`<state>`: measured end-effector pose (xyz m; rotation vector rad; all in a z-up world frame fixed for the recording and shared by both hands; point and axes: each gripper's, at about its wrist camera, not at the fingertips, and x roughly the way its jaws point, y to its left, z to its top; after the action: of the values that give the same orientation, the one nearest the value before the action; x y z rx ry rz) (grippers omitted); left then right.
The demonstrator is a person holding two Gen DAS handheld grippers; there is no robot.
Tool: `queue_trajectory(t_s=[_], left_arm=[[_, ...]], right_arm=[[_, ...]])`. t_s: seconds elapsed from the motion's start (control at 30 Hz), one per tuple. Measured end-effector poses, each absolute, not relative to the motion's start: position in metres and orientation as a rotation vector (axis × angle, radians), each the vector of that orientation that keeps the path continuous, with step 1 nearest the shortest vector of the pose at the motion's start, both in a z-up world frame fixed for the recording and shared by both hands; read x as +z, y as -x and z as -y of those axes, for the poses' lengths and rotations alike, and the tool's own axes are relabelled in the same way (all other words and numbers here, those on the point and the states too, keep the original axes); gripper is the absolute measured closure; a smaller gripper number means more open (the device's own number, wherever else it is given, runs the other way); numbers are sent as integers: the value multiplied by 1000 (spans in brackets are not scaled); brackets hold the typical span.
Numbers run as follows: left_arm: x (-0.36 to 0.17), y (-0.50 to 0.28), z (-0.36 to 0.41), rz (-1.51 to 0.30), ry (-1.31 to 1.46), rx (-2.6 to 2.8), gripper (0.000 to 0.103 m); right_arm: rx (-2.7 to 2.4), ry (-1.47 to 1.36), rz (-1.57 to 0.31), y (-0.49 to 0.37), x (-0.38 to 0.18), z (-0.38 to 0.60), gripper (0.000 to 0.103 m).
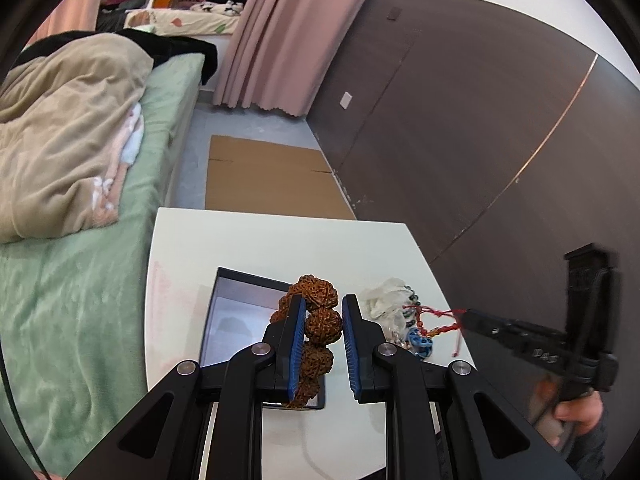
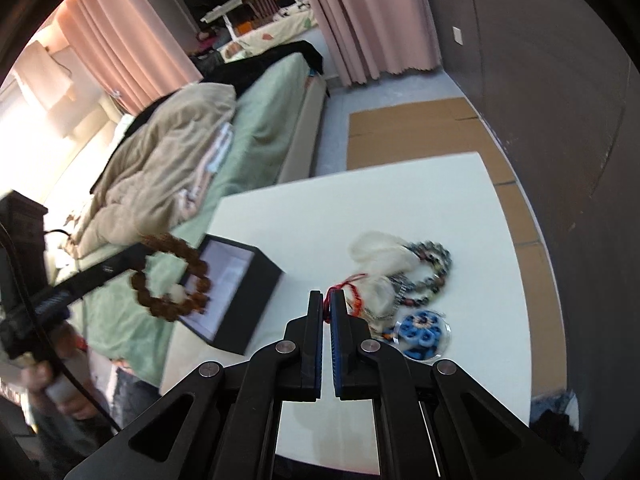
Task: Organize jewelry
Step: 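Lift the brown bead bracelet with the left gripper over the black box, then open the left gripper to drop the bracelet into the box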
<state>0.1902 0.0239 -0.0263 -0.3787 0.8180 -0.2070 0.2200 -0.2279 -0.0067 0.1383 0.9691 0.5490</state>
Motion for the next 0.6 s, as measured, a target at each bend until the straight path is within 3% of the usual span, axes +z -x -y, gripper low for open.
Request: queue_trajectory(t_s=[0.23,0.27,0.3,0.4,0.47,0.6], left_arm=[[-33,-196,-35,-815,436,-229,80],[-32,-197,-37,-821,445,-229,71],[-32,-197,-39,-824,450,-224,54],[-26,-188,-50,-772,460,-178,25],[-21,-181,-59,-743,458,-154,20],[-19,-172,-70,-742,443,-116,20]], right_arm=[[599,-130,-941,-216,12,202,98],[604,-131,-941,-216,12,199,98],[611,-131,-940,-215,14,194,98],[637,-124,-935,-215,17,180,98],[659,-123,-933,-215,19,169,98],[705,-116,-934,-215,18,146,98]])
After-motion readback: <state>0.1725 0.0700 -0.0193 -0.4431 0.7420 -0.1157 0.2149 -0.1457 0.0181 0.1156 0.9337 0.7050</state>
